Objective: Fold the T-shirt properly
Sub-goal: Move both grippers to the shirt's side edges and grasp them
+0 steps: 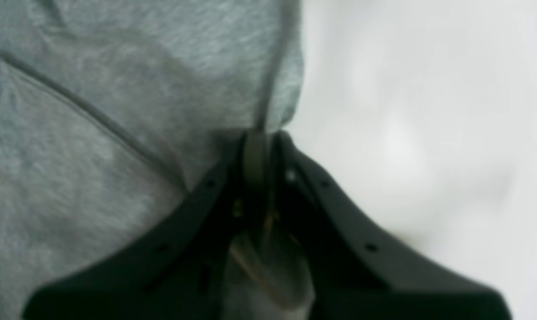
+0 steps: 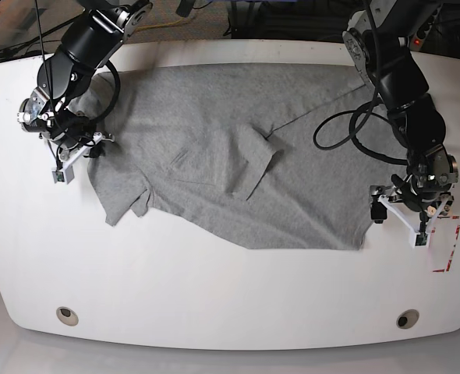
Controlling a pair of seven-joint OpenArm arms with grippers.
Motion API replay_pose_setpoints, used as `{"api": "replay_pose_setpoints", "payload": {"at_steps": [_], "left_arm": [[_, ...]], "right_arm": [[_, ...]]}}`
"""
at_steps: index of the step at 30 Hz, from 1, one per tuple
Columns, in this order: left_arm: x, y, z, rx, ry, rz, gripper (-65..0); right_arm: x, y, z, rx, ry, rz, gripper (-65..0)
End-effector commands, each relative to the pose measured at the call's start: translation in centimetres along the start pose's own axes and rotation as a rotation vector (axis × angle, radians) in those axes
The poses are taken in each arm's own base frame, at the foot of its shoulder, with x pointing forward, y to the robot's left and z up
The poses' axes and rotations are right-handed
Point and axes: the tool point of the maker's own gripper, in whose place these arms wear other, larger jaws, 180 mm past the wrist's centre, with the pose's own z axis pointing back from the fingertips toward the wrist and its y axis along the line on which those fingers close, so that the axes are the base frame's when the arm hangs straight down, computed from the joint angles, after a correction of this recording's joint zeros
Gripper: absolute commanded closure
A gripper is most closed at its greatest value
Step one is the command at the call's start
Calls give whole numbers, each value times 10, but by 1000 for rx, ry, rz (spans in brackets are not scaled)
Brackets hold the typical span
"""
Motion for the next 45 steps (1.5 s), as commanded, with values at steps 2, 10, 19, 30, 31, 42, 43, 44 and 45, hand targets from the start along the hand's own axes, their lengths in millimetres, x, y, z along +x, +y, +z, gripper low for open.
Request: {"api": "replay_pose_setpoints", "payload": {"at_steps": [2, 10, 19, 30, 31, 42, 43, 44, 45], "left_arm": [[16, -5, -14, -36, -35, 33, -650], [12, -23, -41, -109, -34, 89, -650], [11, -42, -61, -174, -54, 148, -650], [-4, -59, -69, -213, -11, 135, -650], [-5, -63, -69, -219, -6, 115, -649], [-7, -85, -73, -257, -21, 53, -307], [-12, -85, -75, -260, -7, 55, -254], [-15, -87, -76, -263, 1, 58, -218], [-17, -86, -76, -264, 5, 60, -172]], "right_arm": [[13, -2, 4, -8, -27, 18, 0], [19, 1, 3, -1, -38, 20, 0], [19, 1, 3, -2, -36, 20, 0], [20, 1, 3, -2, -41, 20, 0], [20, 1, 3, -2, -41, 20, 0], [20, 1, 3, -2, -41, 20, 0], [20, 1, 3, -2, -41, 20, 0], [20, 1, 3, -2, -41, 20, 0], [20, 1, 3, -2, -41, 20, 0]]}}
